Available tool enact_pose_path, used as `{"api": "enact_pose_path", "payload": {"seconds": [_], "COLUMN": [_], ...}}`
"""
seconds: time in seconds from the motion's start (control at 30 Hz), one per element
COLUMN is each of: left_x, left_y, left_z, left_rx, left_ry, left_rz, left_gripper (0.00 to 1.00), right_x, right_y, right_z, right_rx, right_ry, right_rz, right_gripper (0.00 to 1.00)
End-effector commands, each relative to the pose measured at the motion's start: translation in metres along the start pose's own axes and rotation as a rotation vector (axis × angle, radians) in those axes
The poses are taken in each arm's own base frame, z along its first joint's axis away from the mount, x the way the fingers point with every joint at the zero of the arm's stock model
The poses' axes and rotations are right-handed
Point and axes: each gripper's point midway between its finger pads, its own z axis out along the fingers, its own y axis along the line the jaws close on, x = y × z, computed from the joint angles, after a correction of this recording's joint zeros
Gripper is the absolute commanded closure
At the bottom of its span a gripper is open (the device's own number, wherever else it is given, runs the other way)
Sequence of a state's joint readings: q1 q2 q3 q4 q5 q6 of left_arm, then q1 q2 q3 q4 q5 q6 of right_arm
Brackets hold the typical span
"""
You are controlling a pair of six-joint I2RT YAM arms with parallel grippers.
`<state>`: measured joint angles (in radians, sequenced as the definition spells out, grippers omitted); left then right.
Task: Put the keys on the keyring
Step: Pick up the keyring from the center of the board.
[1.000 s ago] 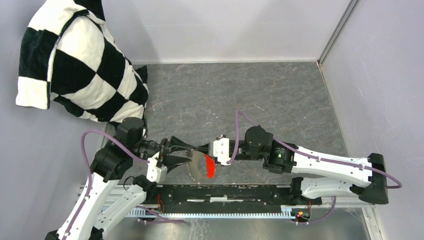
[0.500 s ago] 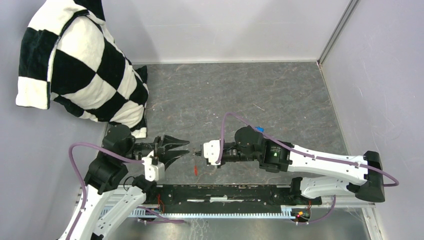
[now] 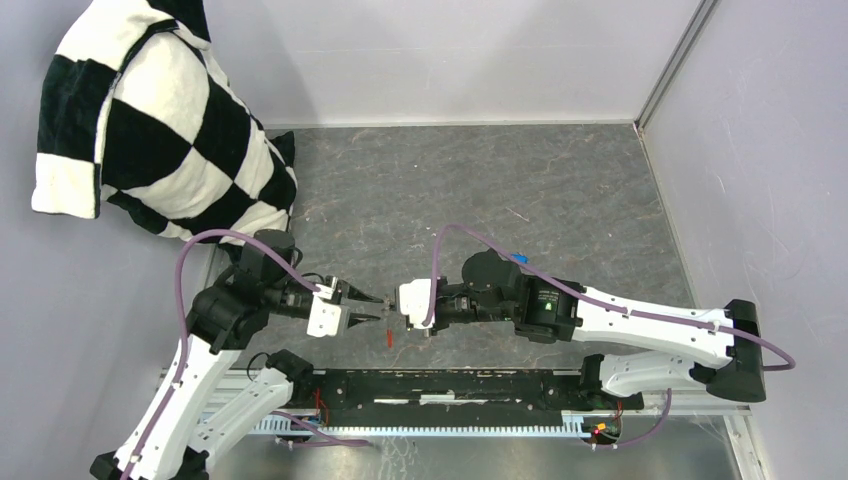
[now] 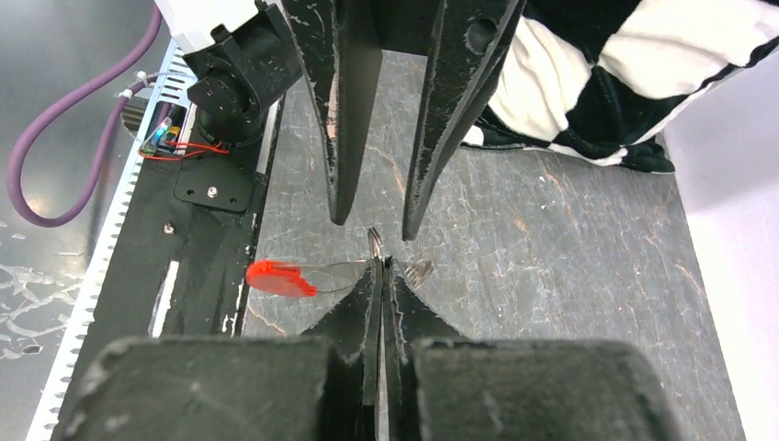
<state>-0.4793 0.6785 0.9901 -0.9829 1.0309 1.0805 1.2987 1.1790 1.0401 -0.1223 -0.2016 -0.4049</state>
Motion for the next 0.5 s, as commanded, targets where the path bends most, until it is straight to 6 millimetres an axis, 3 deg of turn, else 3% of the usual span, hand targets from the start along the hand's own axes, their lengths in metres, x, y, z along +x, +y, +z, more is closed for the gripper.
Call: {"api": "enact_pose_path", "payload": {"seconds": [0.0,0.47], "left_x": [-0.0119,-0.0026], "left_y": [-0.0094,-0.0092], "left_z": [-0.0037,0.0013], "left_rx": [0.035,0.039], "left_ry": [-0.027,-0.014], "left_rz": [-0.007,-0.123], "left_gripper": [0.62,0.71], "right_x": [-0.0286,-0.0332], "right_y": [-0.0148,-0.0166], "right_z": [-0.0015,0.0056], "right_rx": [0.048,0.049], "right_ry": [-0.058,-0.057], "right_rz": [-0.007,0.001], "right_gripper": [1.0,1.0]}}
